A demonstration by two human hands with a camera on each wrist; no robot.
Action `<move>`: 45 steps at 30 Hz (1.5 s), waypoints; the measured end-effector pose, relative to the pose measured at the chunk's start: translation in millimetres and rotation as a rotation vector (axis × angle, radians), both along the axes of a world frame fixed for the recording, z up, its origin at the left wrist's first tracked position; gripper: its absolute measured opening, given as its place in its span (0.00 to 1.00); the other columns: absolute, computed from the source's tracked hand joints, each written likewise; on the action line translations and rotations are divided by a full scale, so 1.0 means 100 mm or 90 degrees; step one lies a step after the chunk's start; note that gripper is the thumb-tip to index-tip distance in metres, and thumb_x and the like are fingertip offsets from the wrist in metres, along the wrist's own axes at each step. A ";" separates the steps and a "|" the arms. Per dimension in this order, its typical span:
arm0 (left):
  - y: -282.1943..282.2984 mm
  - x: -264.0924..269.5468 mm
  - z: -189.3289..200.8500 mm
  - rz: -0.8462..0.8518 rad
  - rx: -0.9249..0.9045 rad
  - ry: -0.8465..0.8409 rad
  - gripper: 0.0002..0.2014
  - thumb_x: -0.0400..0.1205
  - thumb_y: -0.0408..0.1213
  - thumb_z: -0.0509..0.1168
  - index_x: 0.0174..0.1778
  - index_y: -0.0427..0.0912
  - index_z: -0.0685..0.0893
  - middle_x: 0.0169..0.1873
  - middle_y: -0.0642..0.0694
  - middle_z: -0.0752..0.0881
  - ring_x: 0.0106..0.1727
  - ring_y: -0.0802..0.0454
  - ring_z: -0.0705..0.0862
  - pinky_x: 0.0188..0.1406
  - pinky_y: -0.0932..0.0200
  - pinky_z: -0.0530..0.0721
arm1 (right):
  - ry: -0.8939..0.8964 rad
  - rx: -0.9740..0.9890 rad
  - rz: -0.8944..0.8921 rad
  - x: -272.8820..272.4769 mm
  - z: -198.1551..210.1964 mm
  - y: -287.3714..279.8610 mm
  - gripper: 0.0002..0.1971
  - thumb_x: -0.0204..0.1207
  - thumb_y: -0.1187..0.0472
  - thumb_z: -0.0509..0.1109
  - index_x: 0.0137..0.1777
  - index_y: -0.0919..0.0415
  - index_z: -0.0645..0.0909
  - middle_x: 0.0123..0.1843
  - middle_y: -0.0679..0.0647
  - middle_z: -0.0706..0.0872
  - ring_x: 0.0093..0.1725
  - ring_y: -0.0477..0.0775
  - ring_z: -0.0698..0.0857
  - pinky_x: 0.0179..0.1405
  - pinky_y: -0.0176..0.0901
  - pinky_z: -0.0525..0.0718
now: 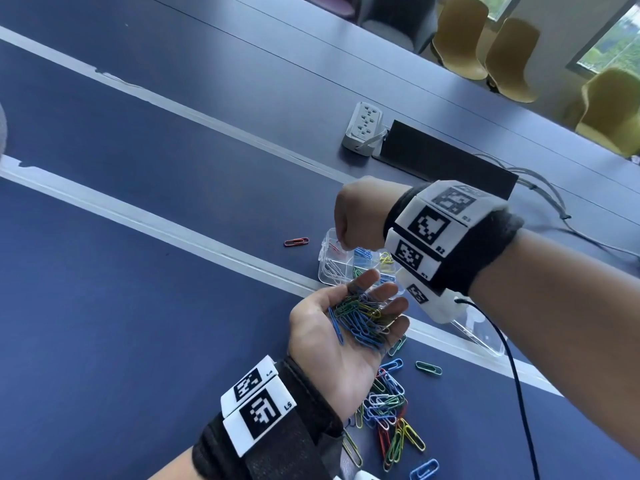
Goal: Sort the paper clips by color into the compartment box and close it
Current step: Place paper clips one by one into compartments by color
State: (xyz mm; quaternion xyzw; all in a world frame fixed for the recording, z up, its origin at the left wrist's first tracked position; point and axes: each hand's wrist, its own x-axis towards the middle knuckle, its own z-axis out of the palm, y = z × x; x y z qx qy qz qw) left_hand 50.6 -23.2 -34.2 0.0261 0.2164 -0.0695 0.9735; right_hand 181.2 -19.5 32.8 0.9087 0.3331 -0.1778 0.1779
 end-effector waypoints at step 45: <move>0.00 0.00 -0.01 -0.010 -0.020 0.016 0.16 0.66 0.35 0.57 0.43 0.33 0.85 0.34 0.36 0.86 0.35 0.39 0.85 0.45 0.49 0.80 | 0.043 0.057 0.108 0.08 0.18 0.05 0.06 0.67 0.58 0.70 0.43 0.49 0.85 0.30 0.40 0.79 0.41 0.49 0.80 0.43 0.37 0.78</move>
